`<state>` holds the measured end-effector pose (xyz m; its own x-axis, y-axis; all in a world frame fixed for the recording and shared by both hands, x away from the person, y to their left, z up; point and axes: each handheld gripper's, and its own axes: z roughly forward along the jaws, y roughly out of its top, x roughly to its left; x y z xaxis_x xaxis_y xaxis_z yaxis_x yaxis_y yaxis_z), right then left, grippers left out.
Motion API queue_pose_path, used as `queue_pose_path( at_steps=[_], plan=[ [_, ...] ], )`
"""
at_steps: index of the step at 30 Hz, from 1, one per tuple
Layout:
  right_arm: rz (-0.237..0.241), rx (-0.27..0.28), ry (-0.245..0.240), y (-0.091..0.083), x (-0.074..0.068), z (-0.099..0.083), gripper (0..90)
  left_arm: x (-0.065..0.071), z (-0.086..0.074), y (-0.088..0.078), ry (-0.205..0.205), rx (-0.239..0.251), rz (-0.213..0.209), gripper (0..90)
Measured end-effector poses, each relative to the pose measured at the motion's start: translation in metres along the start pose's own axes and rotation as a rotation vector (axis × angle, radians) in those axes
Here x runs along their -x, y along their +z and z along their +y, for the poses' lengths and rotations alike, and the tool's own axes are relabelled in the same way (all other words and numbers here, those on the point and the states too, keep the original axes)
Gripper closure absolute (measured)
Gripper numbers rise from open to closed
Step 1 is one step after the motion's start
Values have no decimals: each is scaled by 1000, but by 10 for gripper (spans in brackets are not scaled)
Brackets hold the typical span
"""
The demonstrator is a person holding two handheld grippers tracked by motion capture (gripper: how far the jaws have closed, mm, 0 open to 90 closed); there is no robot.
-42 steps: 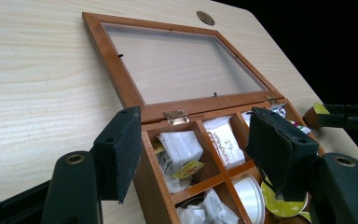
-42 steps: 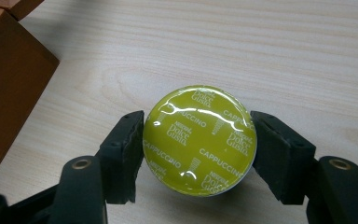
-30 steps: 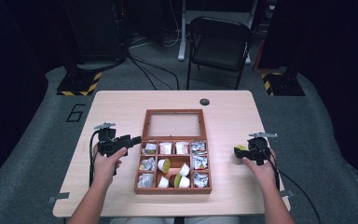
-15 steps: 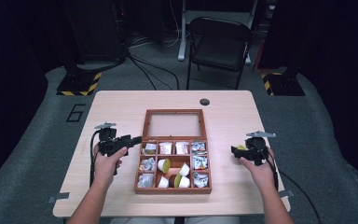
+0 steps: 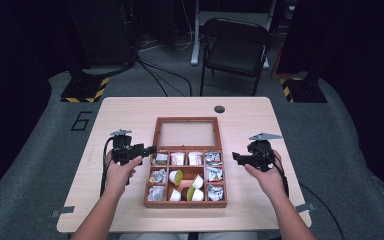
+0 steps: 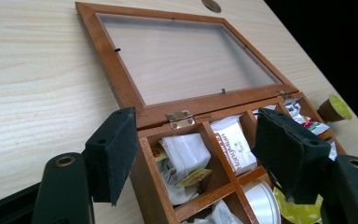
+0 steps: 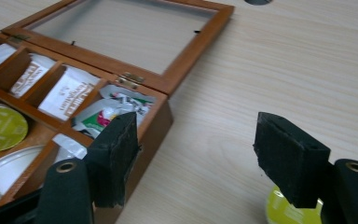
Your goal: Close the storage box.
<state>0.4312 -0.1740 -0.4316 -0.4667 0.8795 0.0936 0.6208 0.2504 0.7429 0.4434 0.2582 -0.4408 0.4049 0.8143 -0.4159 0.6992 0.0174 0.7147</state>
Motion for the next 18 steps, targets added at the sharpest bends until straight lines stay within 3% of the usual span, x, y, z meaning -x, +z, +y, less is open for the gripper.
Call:
queue_pose_path(
  at_steps=[10, 18],
  plan=[
    [89, -23, -30, 14, -21, 15, 300, 3, -1, 16, 33, -42, 12, 311],
    [105, -13, -56, 15, -26, 31, 334, 3, 6, 19, 55, -50, 15, 333]
  ],
)
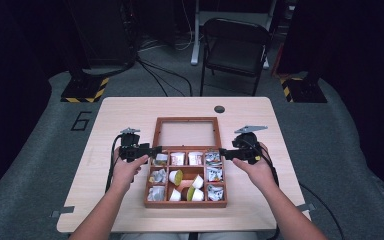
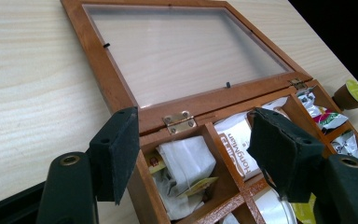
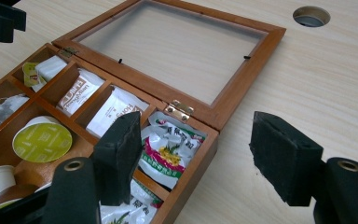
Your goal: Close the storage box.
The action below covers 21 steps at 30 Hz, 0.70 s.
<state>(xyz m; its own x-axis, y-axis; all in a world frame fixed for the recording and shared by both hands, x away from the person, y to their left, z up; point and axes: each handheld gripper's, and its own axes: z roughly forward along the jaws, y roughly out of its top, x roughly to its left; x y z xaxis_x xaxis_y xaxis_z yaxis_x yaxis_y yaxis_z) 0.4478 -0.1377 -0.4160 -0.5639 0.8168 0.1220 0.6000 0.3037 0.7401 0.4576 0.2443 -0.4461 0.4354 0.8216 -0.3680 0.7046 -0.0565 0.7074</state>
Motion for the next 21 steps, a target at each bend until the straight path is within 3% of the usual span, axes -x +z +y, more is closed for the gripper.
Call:
queue_pose_path(
  at_steps=[11, 13, 16, 21],
  plan=[
    [28, 35, 7, 7, 1, 19, 334, 2, 12, 3, 10, 16, -18, 329],
    [38, 24, 34, 10, 2, 22, 335, 2, 14, 4, 14, 21, -17, 329],
    [31, 16, 33, 17, 5, 27, 335, 1, 17, 6, 28, 32, -13, 331],
    [33, 9, 77, 23, 12, 30, 341, -6, 19, 8, -8, 45, -17, 343]
  ],
)
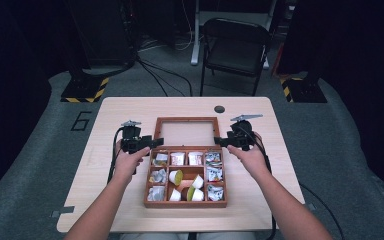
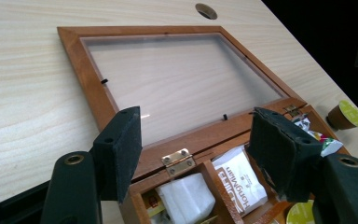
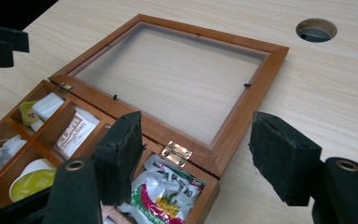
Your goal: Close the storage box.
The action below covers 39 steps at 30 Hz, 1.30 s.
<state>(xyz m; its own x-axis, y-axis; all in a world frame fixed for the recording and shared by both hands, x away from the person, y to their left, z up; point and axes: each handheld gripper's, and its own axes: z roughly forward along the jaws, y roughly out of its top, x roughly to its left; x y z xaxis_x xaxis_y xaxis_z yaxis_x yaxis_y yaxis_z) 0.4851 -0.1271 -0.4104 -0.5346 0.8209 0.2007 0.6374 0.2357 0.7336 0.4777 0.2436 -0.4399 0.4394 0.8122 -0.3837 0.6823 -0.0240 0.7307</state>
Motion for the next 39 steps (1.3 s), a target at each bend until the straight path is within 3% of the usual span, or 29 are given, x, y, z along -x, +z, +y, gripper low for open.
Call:
queue_pose_path(
  at_steps=[5, 10, 14, 22, 27, 39],
  plan=[
    [-23, -7, 17, 4, 7, 3, 344, -7, 0, 1, -15, 1, 25, 341],
    [-25, -7, 32, 6, 10, 3, 344, -13, 1, 3, -26, -12, 22, 341],
    [-38, -17, 39, 14, 14, 2, 339, -19, 0, 10, -68, -17, 21, 341],
    [-43, -38, 43, 31, 18, -3, 339, -26, -1, 22, -65, -56, 41, 342],
    [-39, -43, 77, 40, 21, -6, 339, -29, -2, 29, -79, -60, 45, 342],
    [-38, -74, 87, 53, 20, -9, 338, -30, -5, 42, -84, -87, 68, 341]
  ],
)
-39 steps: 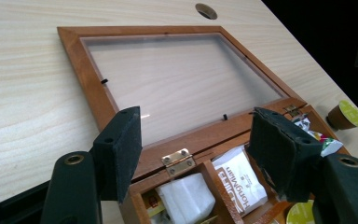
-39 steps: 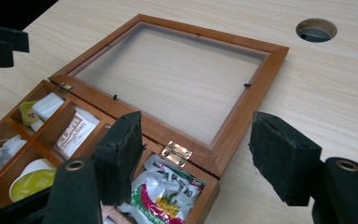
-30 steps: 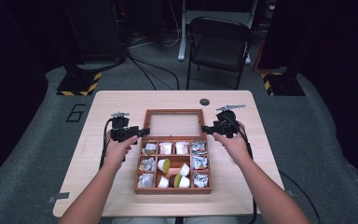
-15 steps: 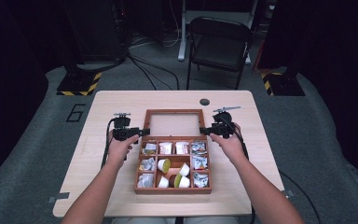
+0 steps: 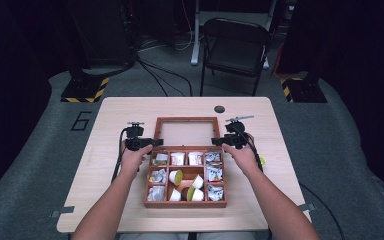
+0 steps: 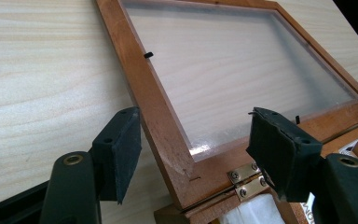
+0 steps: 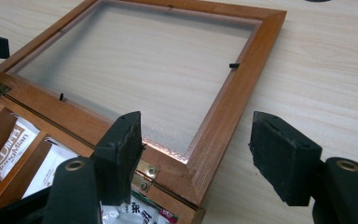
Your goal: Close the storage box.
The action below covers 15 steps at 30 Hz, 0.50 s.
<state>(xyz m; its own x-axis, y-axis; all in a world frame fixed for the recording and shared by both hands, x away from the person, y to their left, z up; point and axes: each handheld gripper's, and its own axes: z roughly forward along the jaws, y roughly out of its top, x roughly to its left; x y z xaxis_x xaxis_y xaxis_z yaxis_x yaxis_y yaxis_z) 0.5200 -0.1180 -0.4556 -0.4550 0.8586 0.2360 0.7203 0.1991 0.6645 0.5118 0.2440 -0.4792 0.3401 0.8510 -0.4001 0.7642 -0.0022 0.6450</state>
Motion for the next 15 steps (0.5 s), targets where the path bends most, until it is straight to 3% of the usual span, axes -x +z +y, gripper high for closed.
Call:
queue_pose_path(
  at_steps=[13, 15],
  plan=[
    [-10, -47, 29, 13, -4, -1, 332, 1, -1, 6, -10, -19, 30, 325],
    [-9, -49, 36, 14, -4, -1, 319, 0, -1, 7, 3, -24, 33, 319]
  ],
)
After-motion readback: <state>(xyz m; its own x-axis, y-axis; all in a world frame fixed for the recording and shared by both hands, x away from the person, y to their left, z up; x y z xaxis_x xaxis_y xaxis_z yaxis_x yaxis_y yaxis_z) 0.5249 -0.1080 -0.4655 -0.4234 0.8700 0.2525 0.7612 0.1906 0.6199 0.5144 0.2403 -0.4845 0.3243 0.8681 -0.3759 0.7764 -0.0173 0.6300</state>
